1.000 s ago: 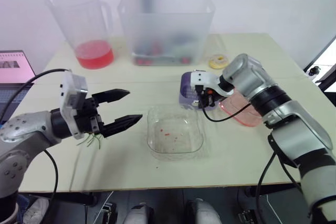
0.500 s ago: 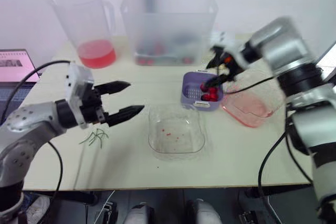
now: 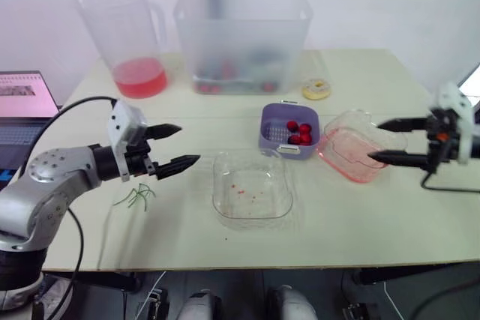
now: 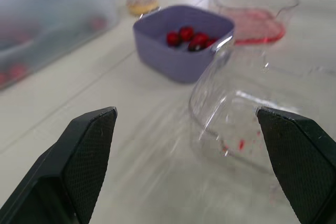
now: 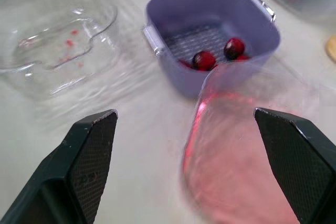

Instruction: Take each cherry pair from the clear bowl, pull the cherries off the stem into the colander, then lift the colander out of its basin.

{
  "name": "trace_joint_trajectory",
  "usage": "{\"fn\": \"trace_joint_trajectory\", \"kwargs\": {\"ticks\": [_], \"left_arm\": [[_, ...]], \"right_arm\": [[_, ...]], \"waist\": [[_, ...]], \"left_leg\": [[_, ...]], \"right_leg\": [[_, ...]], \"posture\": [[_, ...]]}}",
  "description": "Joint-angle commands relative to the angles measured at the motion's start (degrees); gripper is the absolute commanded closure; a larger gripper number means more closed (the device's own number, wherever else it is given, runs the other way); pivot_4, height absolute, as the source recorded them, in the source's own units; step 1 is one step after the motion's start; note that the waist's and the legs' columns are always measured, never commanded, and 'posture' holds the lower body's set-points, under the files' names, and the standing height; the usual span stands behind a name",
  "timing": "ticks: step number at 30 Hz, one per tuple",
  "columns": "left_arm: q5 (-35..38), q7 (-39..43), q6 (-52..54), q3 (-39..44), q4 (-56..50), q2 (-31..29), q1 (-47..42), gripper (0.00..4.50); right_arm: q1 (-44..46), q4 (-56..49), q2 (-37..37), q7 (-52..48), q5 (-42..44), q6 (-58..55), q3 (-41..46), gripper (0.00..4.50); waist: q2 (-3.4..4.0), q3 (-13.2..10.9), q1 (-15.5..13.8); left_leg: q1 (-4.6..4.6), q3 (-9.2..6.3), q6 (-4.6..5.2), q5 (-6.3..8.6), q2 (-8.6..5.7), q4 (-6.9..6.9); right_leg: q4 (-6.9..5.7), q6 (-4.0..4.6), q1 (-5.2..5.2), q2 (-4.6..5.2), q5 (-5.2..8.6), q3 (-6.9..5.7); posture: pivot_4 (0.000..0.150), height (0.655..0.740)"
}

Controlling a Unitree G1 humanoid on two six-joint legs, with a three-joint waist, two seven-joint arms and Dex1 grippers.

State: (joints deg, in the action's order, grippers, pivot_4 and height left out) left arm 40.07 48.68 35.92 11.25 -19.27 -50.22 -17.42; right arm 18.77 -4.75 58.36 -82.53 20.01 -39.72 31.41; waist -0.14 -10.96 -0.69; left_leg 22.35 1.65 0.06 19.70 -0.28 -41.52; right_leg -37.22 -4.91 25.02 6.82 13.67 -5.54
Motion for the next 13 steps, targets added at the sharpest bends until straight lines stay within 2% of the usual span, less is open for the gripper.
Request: {"fn": "trace_joint_trajectory", "kwargs": {"ticks": [1, 6, 13], "left_arm": [[-1.6, 2.1, -2.6, 3.9, 0.2, -1.6, 3.0, 0.0], [-0.3, 3.7, -1.3, 6.2, 1.1, -2.1, 5.7, 0.0], [1.9, 5.6, 0.6, 7.2, 2.0, -1.5, 6.7, 0.0]], "right_arm": [[-5.4, -6.4, -1.0, 3.7, 5.0, -2.6, 10.3, 0.08], [-13.9, -6.2, -3.8, 7.4, 7.5, -1.4, 16.3, 0.08], [-11.8, -8.3, -5.1, 16.3, 11.9, -2.8, 13.4, 0.08]], "waist": [[-0.01, 0.0, 0.0], [-0.05, 0.0, -0.3], [-0.03, 0.0, 0.0]], "left_leg": [[-0.04, -0.01, 0.0, 0.0, 0.0, -0.02], [-0.19, -0.15, 0.02, 0.01, -0.04, -0.03], [-0.25, -0.14, 0.04, 0.02, -0.02, -0.03]], "right_leg": [[0.0, 0.0, -0.07, 0.0, 0.0, 0.0], [0.1, 0.01, -0.35, 0.0, 0.01, -0.02], [0.05, 0.01, -0.35, -0.01, 0.01, 0.0]], "posture": [[0.15, 0.6886], [0.15, 0.6886], [0.15, 0.6886]]}}
